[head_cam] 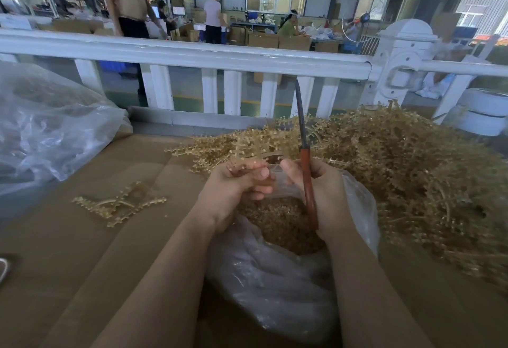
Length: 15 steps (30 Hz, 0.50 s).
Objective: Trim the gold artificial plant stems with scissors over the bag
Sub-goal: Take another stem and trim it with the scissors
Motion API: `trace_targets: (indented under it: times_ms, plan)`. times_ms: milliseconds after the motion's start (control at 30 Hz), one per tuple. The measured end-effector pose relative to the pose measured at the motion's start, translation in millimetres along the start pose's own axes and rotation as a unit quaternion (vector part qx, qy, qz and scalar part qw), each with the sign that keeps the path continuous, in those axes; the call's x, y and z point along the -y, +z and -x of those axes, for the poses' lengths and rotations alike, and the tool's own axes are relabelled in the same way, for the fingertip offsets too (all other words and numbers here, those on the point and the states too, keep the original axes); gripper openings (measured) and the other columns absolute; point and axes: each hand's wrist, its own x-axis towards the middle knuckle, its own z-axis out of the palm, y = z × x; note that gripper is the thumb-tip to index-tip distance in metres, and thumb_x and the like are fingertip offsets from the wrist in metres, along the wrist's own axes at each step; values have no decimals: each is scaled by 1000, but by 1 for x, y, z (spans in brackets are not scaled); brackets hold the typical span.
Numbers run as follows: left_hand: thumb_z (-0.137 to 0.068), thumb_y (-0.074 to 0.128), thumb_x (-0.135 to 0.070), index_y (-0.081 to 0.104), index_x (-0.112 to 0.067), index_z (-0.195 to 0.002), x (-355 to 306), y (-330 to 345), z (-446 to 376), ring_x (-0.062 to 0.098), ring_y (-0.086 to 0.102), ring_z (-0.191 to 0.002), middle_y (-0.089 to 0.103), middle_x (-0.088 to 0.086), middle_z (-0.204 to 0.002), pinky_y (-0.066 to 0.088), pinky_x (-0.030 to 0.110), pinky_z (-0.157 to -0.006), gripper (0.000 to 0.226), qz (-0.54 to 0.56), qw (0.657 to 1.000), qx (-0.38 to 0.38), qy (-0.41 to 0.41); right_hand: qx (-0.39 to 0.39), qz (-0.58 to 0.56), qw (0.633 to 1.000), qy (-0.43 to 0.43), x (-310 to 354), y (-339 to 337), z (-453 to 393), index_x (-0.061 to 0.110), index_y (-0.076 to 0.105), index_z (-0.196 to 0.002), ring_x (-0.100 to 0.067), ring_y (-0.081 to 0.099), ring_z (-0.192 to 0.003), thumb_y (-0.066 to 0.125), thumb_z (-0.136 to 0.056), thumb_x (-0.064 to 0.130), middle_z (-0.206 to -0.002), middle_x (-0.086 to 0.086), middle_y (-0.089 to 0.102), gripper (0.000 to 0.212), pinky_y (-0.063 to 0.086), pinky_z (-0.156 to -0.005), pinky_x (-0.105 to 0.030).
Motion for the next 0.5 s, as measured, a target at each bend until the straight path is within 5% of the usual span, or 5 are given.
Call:
trace_targets:
  times_ms: [133,333,500]
  plan:
    - [-75,74,-17,71,-6,-90,0,1,-3,9,69,-63,75,6,-75,54,18,-57,19,68,994,-87,-24,-8,43,997,-61,-1,-2,2,17,70,-84,-20,71,-80,78,-63,63,-81,-4,73,52,58,-78,-40]
    - [-81,72,-6,71,-8,-80,1,-4,-8,10,68,-59,74,5,-71,52,18,-52,2,131,977,-165,-32,46,231,957,-170,-4,-6,5,41,59,-80,5,62,-74,69,-69,73,-78,27,65,36,43,-63,-7]
    - [-85,67,0,75,-15,-63,3,-8,-8,10,69,-64,73,3,-71,53,20,-54,28,112,982,-155,-8,67,395,899,-178,-7,-5,4,43,61,-97,14,54,-78,60,-71,81,-76,28,57,46,42,-61,-8]
